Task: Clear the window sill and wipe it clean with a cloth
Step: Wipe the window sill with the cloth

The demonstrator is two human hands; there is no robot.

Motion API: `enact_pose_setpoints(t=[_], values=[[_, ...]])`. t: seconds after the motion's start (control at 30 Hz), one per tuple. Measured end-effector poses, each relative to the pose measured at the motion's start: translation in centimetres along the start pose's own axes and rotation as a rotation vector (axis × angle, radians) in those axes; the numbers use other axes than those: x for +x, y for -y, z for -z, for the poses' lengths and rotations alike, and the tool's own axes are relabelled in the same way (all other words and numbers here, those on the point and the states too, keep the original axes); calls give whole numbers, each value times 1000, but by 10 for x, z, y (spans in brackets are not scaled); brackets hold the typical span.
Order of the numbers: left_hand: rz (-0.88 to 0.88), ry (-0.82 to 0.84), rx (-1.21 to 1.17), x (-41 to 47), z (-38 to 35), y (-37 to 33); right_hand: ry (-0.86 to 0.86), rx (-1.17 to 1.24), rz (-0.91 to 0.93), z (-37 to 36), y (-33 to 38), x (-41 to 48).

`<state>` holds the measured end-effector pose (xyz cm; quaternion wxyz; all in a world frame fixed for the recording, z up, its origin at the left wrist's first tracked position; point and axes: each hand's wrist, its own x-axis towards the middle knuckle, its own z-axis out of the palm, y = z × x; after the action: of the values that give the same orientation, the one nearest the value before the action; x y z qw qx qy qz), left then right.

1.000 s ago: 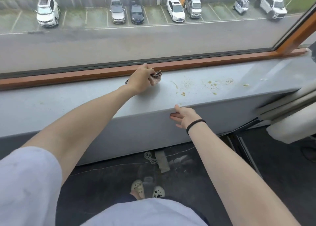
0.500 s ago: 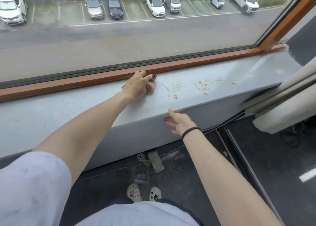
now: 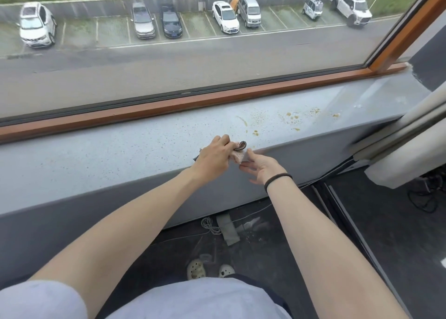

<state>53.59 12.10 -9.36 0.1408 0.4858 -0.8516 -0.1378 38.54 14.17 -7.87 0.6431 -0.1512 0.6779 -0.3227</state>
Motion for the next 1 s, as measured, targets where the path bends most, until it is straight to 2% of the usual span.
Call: enact_pose_setpoints(t=[0.07,0.2,0.37,0.5,0.73,0.87,1.0], values=[[-34,25,-44,-6,0,-1,25,44,-12,4,-2,4],[-151,253,-232,-14,4,-3,-5,109,-33,15,3,2],[29,14,-390,3,22,-7,-58,156,-12,40,11,-2],[135,-25,-357,36,30,-2,-58,152,-16,61,19,3],[289,19,-281,97,26,5,-23,107,-9,85,41,20],[298,-37,-229,136,30,-2,-7,95,-24,86,45,34],[251,-75,16,160,37,-4,6,178,-19,86,47,48]])
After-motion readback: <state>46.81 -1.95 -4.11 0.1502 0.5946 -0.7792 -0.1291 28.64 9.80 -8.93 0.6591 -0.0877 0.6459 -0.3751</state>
